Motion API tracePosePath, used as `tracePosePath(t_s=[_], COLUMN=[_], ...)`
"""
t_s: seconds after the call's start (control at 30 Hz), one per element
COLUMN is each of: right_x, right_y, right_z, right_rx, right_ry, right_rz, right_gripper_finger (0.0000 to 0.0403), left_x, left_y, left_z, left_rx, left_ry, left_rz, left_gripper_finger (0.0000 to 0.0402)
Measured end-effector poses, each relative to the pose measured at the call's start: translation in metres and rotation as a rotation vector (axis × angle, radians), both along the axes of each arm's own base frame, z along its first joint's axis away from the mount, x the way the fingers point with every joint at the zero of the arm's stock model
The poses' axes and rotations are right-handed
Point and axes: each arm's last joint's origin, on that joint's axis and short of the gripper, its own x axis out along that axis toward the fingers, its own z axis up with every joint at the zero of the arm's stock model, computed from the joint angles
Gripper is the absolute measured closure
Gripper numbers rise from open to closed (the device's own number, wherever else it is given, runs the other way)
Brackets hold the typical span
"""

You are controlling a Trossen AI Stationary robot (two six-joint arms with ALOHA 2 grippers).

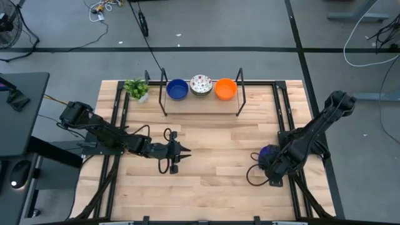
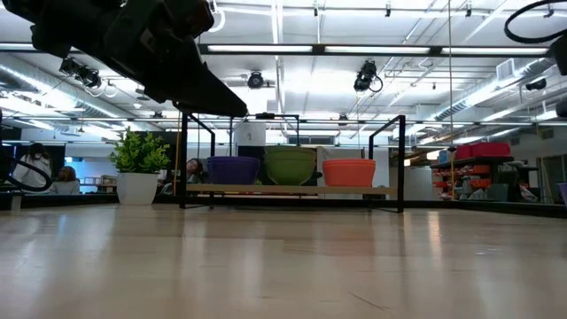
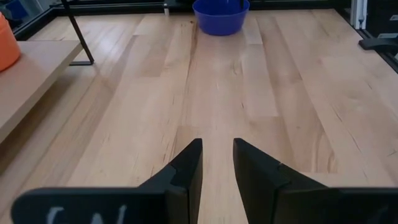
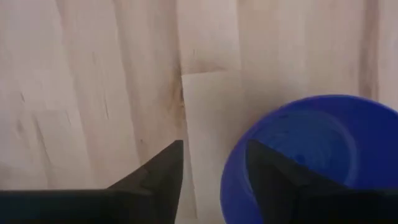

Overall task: Pick & Place Mini bowls
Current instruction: Stack the blue bowl on top of the blue bowls on the shelf

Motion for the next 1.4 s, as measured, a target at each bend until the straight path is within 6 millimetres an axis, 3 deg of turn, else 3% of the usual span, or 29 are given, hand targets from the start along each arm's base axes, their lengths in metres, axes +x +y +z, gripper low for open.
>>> tracePosePath(t_s=[0.27, 0.53, 0.87, 0.97, 1.17, 1.4], right_x=[0.001, -0.001, 0.006, 0.016, 0.051, 0.098], right_y=[0.003, 0.001, 0.003, 0.005, 0.006, -0.01], right_z=[-0.014, -0.016, -0.015, -0.014, -0.004, -0.008], right_rx=[-0.084, -0.108, -0.078, -0.042, -0.04, -0.151], right_ry=[0.079, 0.114, 0.065, -0.019, -0.359, -0.604], right_rz=[0.03, 0.031, 0.113, 0.194, 0.43, 0.565], right_gripper_finger=[0.0254, 0.0286, 0.0371, 0.0395, 0.0384, 0.0397], left_x=[0.0, 0.0, 0.0, 0.0, 0.001, 0.006], left_y=[0.0, 0.0, 0.0, 0.0, -0.001, -0.006], left_z=[0.0, 0.0, 0.0, 0.0, 0.003, 0.015], left_rx=[0.001, 0.001, 0.0, -0.002, 0.0, 0.027], left_ry=[0.003, 0.002, 0.001, -0.005, -0.029, -0.151], left_rz=[0.0, 0.0, 0.0, 0.0, -0.011, -0.19], left_gripper_finger=[0.0307, 0.0307, 0.0307, 0.0307, 0.0307, 0.0307])
